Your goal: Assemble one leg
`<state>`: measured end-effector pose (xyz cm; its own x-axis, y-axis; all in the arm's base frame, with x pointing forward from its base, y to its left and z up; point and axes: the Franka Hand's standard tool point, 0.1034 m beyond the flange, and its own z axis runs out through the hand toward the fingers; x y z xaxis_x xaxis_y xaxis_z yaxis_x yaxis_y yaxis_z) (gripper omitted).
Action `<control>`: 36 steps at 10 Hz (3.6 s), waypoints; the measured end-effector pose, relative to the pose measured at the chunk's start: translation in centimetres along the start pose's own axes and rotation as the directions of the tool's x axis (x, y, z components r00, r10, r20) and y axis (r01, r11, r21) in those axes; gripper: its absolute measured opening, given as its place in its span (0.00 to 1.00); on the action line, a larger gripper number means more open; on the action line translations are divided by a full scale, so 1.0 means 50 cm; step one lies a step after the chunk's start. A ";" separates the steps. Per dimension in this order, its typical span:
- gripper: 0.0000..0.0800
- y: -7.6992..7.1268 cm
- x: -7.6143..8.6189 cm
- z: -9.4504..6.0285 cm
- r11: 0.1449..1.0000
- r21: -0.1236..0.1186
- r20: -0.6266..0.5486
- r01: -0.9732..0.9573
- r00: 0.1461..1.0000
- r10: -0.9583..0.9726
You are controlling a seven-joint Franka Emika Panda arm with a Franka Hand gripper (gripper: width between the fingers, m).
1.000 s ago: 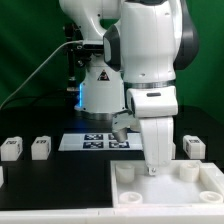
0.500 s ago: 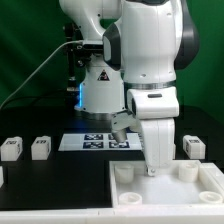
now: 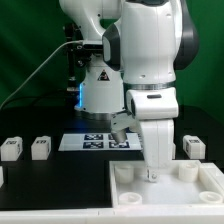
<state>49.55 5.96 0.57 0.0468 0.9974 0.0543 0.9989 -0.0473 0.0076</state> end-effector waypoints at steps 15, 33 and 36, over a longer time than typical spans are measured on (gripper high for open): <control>0.81 -0.048 0.084 -0.072 0.917 -0.058 -0.032 -0.394 0.919 0.393; 0.81 -0.110 0.241 -0.056 0.176 0.044 -0.034 -0.983 0.175 0.984; 0.81 -0.124 0.238 -0.052 0.167 0.032 0.069 -0.985 0.169 0.983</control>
Offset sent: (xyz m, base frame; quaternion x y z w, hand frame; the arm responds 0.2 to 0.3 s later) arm 0.0000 0.0000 0.0000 0.0000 0.0000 0.0000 1.0000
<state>43.88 17.97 3.79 0.9907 0.1255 -0.0522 0.1209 -0.9891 -0.0844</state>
